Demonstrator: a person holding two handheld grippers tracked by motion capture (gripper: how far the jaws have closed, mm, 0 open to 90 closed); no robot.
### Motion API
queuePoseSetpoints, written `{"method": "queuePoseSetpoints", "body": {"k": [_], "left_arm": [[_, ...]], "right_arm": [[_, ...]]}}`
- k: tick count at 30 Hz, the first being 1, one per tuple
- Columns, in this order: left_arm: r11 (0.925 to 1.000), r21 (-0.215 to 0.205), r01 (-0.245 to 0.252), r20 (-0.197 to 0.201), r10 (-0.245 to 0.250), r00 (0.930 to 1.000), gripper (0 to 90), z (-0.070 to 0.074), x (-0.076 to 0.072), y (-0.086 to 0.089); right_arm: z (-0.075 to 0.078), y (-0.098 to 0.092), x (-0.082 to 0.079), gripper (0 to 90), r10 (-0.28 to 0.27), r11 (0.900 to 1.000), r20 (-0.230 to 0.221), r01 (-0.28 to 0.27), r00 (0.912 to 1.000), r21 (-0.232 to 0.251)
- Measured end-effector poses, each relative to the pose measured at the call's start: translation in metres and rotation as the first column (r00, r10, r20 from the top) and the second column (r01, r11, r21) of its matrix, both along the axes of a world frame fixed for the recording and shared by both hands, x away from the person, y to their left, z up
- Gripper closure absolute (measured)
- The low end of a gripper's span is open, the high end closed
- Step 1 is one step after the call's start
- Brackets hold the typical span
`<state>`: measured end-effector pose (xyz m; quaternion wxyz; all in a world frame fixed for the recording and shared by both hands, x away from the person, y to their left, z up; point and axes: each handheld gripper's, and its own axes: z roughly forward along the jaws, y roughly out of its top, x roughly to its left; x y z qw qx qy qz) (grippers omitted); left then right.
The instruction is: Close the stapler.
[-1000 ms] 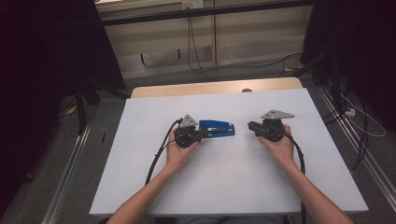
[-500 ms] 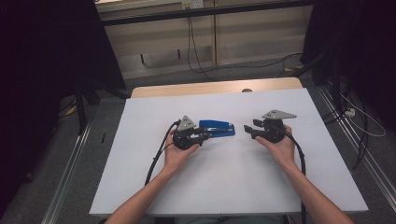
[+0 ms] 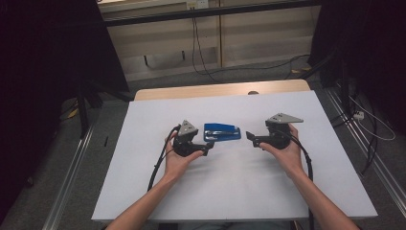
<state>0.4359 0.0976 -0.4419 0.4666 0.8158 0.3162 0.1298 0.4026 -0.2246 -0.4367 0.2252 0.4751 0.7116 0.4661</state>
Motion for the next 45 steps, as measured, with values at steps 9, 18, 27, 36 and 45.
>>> {"method": "queuePoseSetpoints", "body": {"k": [9,18,27,36,45], "left_arm": [[0.999,-0.028,-0.034,-0.005,0.034,0.9994,5.0,0.006,-0.003,0.016],[0.9988,-0.019,-0.045,0.039,0.045,0.9982,4.8,0.01,-0.018,0.031],[0.9954,-0.055,-0.078,0.057,0.081,0.995,4.5,0.014,-0.034,0.051],[0.9887,-0.082,-0.125,0.065,0.131,0.9893,4.5,0.014,-0.051,0.071],[0.9866,-0.076,-0.144,0.081,0.15,0.9854,4.4,0.017,-0.071,0.086]], "right_arm": [[0.005,0.0,-0.01,4.2,-0.023,1.0,0.052,0.023,0.9984,0.005],[0.006,0.0,-0.022,4.4,-0.027,1.0,0.072,0.027,0.997,-0.003],[0.001,-0.003,-0.036,4.5,-0.051,0.998,0.077,0.053,0.9958,-0.017],[-0.001,-0.016,-0.058,4.5,-0.102,0.995,0.113,0.103,0.9883,0.001],[0.006,-0.018,-0.071,4.5,-0.127,0.992,0.178,0.129,0.9758,0.001]]}}
